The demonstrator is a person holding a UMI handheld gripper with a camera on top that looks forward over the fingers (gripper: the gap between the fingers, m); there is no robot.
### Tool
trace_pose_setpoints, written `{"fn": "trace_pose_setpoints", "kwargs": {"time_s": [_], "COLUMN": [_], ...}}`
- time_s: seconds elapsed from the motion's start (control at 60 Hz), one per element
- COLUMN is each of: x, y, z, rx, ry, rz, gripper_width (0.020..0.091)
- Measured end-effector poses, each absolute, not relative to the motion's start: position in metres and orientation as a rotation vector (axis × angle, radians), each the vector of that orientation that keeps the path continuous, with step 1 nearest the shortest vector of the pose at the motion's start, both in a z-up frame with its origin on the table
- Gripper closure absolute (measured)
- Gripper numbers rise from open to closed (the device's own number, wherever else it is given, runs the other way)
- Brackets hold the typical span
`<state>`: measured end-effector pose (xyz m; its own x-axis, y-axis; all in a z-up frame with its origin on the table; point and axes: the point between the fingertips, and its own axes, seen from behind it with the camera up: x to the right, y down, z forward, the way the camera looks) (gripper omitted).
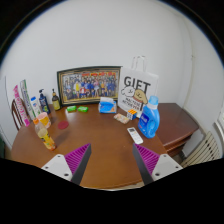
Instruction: Pour water
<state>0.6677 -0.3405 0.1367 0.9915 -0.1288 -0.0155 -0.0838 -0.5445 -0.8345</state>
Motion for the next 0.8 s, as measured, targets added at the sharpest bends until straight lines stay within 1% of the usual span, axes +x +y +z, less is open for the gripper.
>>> {"fn": "trace_pose_setpoints", "kwargs": {"time_s": [0.25,0.367,0.467,0.65,0.8], "x": [0.593,0.528,0.465,0.365,0.329], "y": [-0.336,-0.333,-0.324,-0.269,-0.205], "z": [0.095,0.076,0.064,0.043,0.025], "rx": [-2.214,-2.226,-2.207,-2.116,-2.034], "ry": [0.021,-0.078,-0.153,-0.168,-0.113], "rz": [0.055,0.133,0.191,0.244,0.191], "gripper_width": [0.0245,0.0250,0.0247,0.0248,0.0250]}}
